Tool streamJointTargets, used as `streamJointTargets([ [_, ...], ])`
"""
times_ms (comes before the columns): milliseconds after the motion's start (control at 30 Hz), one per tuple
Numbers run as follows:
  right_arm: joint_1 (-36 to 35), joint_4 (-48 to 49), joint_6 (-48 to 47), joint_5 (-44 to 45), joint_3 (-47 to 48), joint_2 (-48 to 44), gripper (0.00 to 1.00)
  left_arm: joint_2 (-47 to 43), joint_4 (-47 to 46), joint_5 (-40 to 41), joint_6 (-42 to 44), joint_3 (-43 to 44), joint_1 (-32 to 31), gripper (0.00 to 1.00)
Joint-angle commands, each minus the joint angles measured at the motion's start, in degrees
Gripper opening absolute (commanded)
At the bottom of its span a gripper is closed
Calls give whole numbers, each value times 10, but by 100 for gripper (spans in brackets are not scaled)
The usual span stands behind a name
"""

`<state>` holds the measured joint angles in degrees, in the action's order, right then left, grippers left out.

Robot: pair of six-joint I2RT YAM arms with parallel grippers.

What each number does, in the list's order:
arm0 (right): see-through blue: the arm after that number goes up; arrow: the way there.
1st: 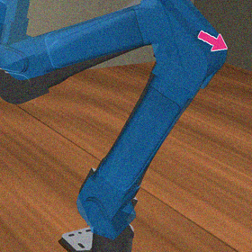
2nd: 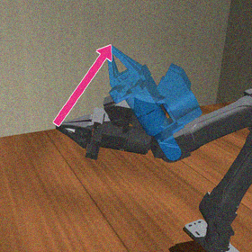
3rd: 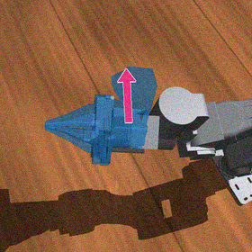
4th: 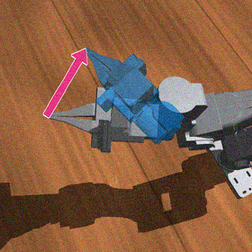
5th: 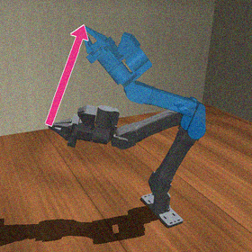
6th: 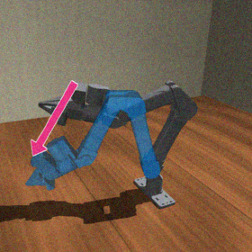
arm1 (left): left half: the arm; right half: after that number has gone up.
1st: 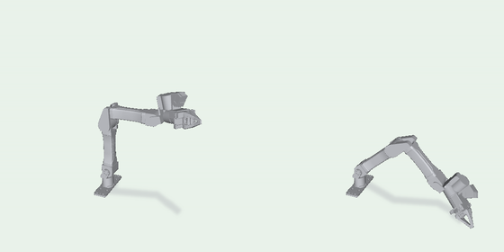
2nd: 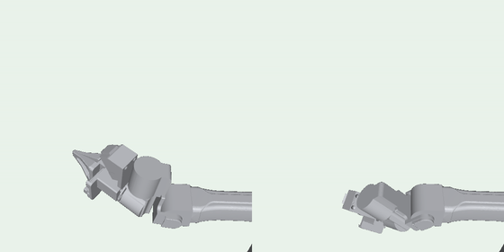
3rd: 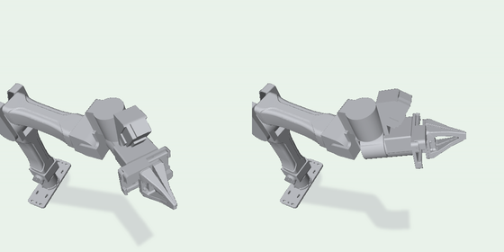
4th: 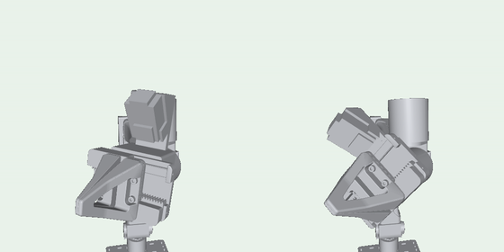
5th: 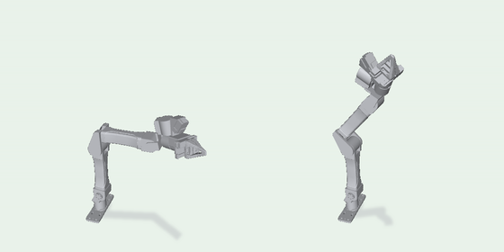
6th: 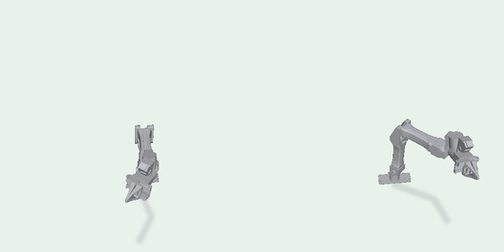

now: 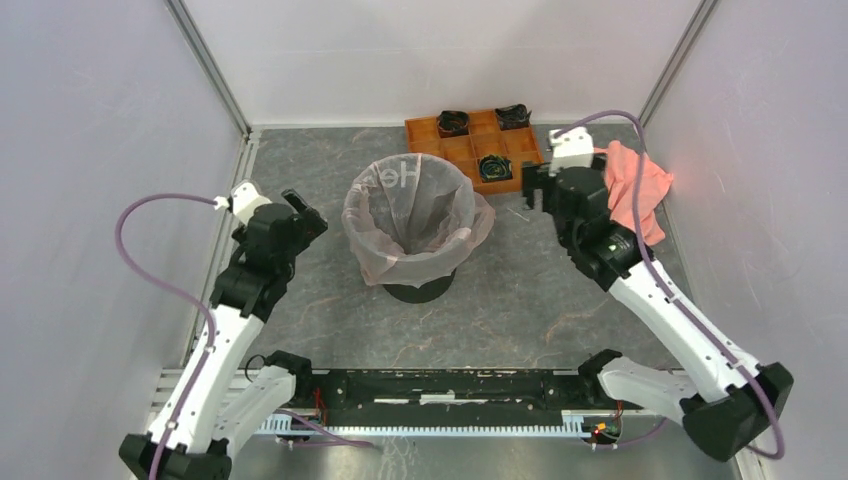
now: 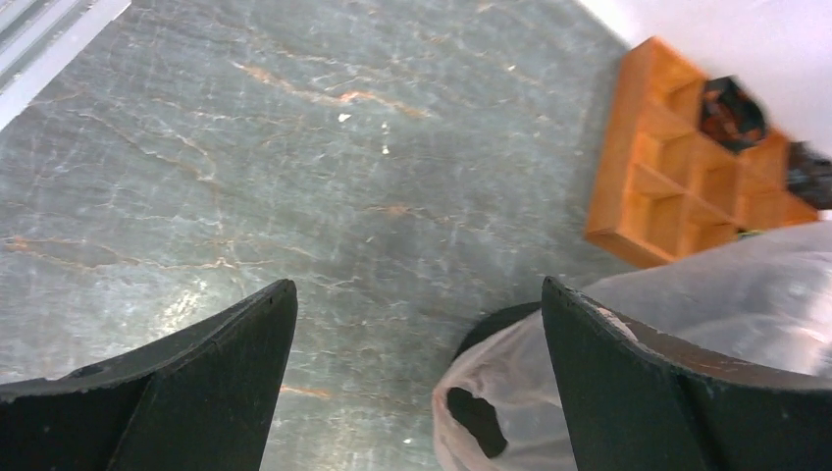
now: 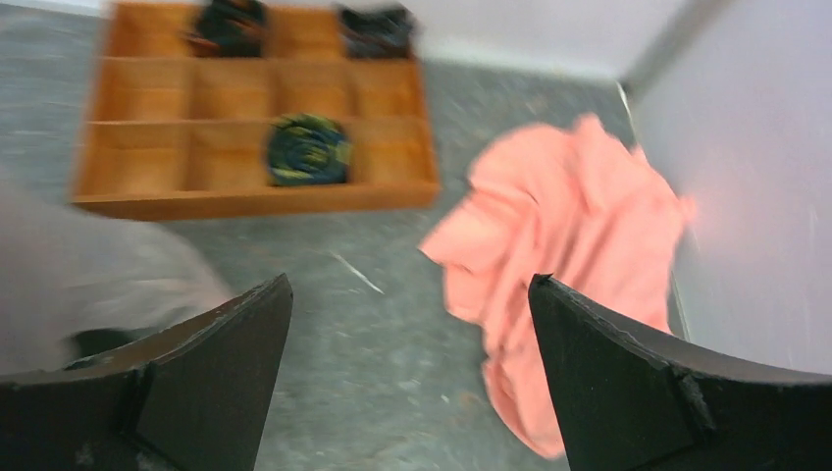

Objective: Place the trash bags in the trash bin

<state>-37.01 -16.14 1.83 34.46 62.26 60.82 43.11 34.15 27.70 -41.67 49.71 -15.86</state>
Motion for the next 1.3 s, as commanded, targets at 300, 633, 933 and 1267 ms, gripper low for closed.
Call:
streamJointTargets([
  [300, 274, 196, 238, -628, -148, 144, 98, 191, -183, -425, -39, -42, 203, 99],
  [633, 237, 384, 381, -777, -164, 289, 98, 294, -305, -631, -56, -102, 237, 97],
  [933, 176, 404, 383, -745, -220, 271, 98, 333, -339, -603, -62, -123, 132, 97],
  [1267, 144, 342, 341, -719, -315, 172, 98, 276, -383, -558, -121, -197, 11, 96],
])
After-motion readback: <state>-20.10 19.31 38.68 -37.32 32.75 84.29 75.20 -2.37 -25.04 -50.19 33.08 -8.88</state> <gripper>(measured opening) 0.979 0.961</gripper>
